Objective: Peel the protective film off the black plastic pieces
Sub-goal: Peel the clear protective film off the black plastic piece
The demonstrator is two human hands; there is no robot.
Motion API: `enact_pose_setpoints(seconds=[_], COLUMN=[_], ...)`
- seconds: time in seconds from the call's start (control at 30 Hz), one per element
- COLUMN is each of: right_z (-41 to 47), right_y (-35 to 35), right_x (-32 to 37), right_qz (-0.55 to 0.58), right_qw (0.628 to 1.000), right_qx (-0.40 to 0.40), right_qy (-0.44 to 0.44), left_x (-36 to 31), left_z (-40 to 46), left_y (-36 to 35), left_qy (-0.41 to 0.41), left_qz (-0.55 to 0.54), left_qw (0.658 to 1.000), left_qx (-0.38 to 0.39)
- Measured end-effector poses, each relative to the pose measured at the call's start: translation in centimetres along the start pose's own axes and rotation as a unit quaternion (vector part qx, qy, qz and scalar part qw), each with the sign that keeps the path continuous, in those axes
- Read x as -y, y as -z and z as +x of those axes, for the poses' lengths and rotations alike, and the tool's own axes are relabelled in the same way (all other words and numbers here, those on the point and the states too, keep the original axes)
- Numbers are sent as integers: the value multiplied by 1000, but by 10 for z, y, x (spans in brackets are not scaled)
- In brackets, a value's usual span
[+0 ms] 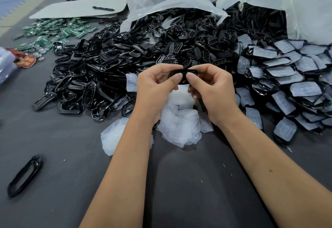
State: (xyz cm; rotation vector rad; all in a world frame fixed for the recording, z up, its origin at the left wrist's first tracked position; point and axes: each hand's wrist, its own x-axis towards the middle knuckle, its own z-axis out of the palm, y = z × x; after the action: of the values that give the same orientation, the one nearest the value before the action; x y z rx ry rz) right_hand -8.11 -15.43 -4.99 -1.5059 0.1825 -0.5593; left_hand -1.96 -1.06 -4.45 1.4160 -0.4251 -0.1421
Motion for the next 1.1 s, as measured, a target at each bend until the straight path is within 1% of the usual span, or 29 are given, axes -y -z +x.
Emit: enact_pose_setpoints(seconds=[0.23,0.33,0.43,0.6,0.7,0.83,0.97,1.03,1.1], right_z=[0,1,1,2,2,3,4,3,3], right_y=[3,5,6,2,2,4,3,3,2], right_x=[3,3,2,-2,-3,-3,-3,-3,-4], right_qz=[41,67,73,42,35,59,74,59,16], right_qw=[999,996,996,999,999,998,997,998,999], right_qx=[18,40,50,2,1,16,-23,-34,-43], right_qy=[-16,-32,-26,3,12,2,3,6,21], left_x=[-2,-1,0,-1,-2,-4,-4,-4,-3], left_z=[0,1,1,-1,-2,-2,-3,-3,-3], left_y=[1,0,-2,-5,-6,-7,-7,-6,-6], left_qy=[37,34,28,0,-2,9,37,38,29], left_qz=[-65,-55,-49,-28,-30,-45,-78,-77,-64], left_qw=[997,998,998,1000,999,999,996,996,997], left_qx=[9,2,-3,-8,-11,-11,14,19,20])
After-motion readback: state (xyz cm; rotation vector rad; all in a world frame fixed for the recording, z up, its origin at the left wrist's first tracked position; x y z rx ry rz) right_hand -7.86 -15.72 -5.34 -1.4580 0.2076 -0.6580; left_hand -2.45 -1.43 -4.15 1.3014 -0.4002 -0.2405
